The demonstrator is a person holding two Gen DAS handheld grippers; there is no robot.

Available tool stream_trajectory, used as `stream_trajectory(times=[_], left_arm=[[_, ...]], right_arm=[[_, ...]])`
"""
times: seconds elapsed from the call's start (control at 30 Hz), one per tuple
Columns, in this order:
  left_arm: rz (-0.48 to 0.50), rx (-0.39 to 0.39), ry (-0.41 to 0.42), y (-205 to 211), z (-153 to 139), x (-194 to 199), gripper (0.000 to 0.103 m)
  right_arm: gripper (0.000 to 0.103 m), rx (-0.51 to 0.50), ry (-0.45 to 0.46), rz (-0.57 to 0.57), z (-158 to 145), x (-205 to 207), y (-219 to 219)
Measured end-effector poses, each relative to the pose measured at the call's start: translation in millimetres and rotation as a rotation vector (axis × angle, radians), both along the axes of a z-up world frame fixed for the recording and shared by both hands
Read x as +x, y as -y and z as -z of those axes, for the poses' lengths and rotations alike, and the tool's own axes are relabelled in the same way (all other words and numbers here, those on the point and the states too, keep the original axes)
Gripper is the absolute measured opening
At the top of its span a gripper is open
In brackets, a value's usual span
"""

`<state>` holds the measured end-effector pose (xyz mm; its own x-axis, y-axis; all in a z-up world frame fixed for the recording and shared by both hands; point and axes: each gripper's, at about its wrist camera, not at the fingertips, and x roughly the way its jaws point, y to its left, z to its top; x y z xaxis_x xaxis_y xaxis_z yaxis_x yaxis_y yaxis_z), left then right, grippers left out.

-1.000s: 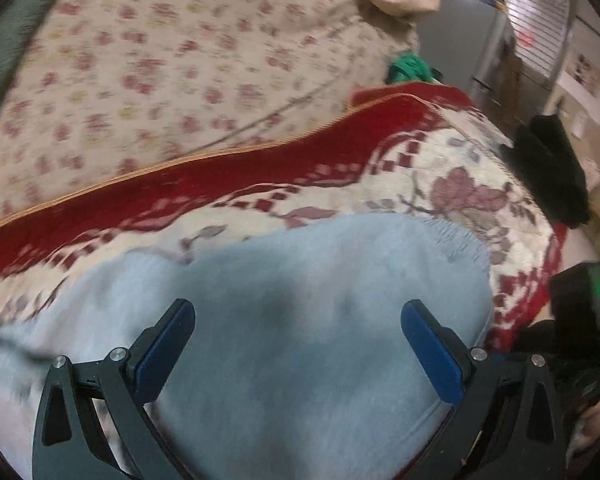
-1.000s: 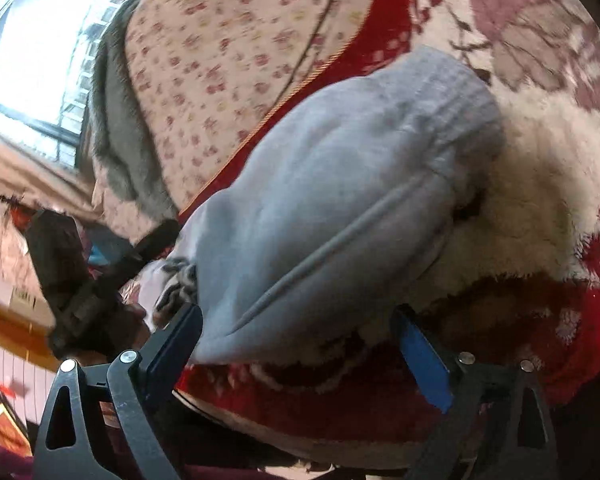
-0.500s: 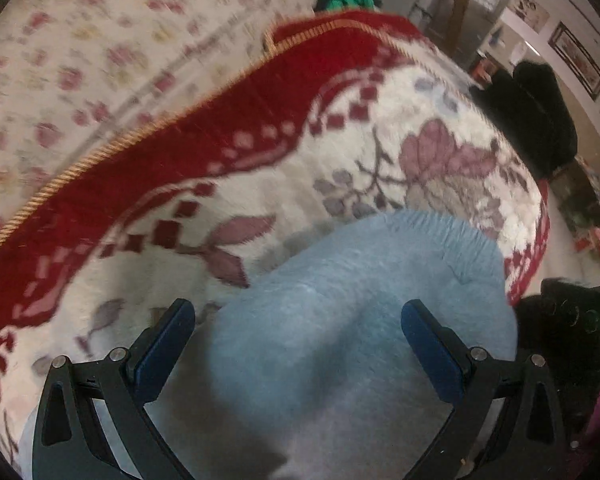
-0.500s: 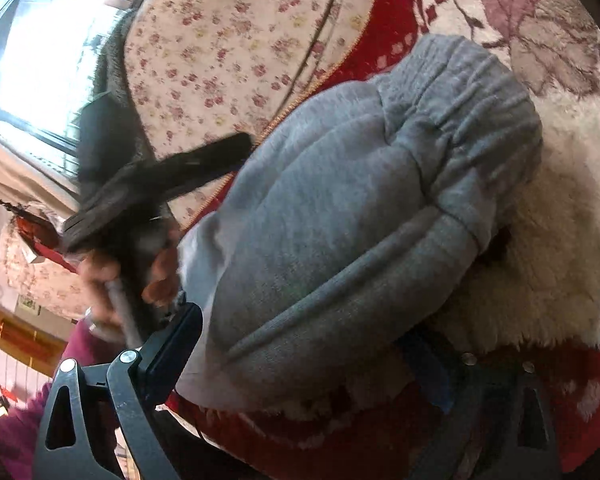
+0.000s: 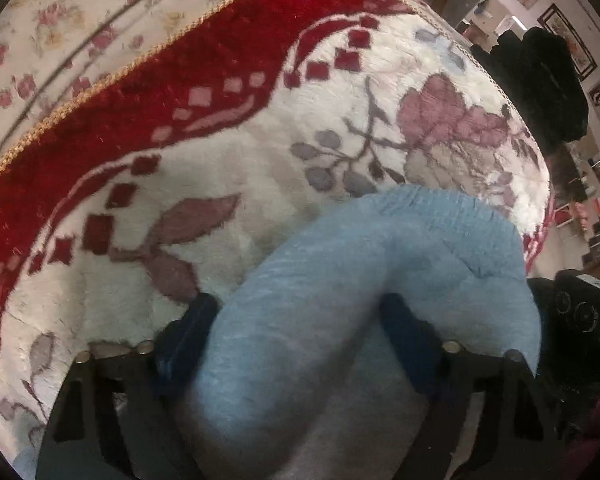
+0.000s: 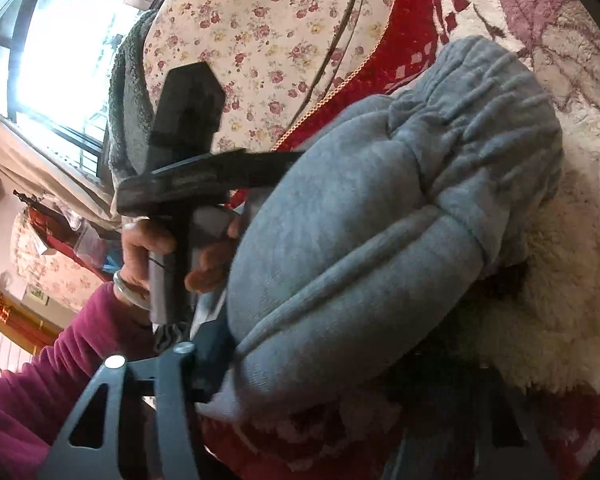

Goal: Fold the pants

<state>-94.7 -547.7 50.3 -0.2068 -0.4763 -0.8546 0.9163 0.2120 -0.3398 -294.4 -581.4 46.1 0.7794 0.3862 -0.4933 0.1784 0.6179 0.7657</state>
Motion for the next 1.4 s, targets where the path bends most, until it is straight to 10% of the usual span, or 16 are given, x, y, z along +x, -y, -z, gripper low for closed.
stream_trajectory(times=[0.13, 0.27, 0.87, 1.4], left_arm=[[-0.015, -0.032, -0.015, -9, -15, 5, 0.036], [-0.017, -0.066, 0.029, -18, -33, 1, 0.024], [-0.184, -0.363, 0.119, -147, -165, 20, 0.023], [-0.646, -0.389, 0.192, -380, -153, 68, 0.02]], right_arm=[[0.049, -0.045, 0.029, -0.015, -11, 1, -3], [0.044, -0.085, 0.056, -0.029, -24, 1, -7], [0.041, -0.35, 0.282, -0.192, -138, 19, -71], [0.041, -0.54, 0.363, -0.584, -164, 85, -235]])
